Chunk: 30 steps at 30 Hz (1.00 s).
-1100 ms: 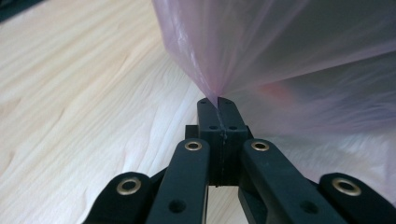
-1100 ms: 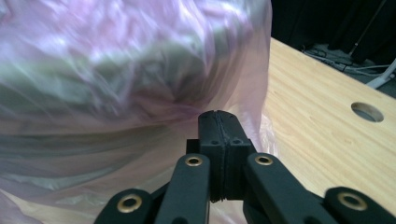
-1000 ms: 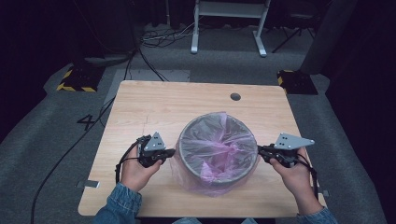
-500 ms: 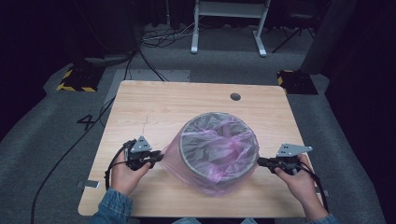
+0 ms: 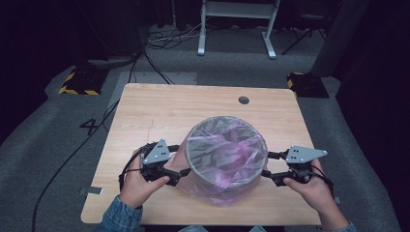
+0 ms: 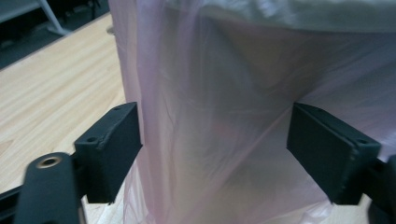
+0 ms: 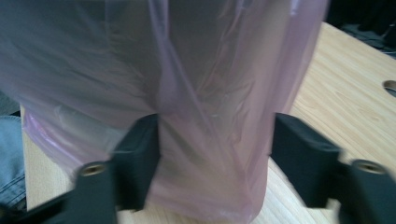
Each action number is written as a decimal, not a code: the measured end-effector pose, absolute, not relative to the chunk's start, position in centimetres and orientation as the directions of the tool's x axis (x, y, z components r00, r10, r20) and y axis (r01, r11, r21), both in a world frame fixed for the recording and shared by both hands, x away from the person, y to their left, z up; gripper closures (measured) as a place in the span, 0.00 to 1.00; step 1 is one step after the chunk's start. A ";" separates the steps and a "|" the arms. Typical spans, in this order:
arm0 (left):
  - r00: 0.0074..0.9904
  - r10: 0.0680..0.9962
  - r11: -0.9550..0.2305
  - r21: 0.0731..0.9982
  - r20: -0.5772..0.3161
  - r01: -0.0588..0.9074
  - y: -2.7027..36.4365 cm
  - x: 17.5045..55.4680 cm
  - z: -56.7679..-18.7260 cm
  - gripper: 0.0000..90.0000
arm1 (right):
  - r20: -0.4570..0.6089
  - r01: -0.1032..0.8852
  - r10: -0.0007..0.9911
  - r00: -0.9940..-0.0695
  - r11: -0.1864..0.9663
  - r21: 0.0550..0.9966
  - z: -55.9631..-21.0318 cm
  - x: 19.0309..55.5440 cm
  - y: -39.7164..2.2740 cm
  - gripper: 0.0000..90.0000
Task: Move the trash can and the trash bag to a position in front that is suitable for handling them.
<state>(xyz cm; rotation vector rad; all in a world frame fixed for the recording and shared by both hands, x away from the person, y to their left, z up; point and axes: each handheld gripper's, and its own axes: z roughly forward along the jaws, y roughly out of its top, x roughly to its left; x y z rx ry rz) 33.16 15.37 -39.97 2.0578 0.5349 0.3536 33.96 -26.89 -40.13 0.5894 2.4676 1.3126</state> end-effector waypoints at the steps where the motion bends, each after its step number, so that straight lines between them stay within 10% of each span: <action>1: 0.864 0.503 -0.452 0.858 0.019 0.244 15.2 33.8 -40.1 0.20 | -0.055 0.215 0.465 -0.883 0.508 0.834 -40.1 34.2 -26.8 0.67; 5: 0.890 0.456 -0.476 0.852 0.027 0.219 15.2 34.2 -40.2 0.59 | -0.041 0.223 0.464 -0.885 0.500 0.837 -39.8 34.7 -26.7 0.94; 9: 0.889 0.459 -0.475 0.848 0.011 0.234 15.1 34.4 -39.9 1.00 | -0.041 0.226 0.495 -0.868 0.466 0.855 -39.4 34.8 -26.8 0.99; 30: 0.769 0.639 -0.535 0.704 -0.024 0.467 17.0 36.6 -45.9 1.00 | 0.051 0.427 0.577 -0.815 0.540 0.726 -46.5 36.4 -28.5 1.00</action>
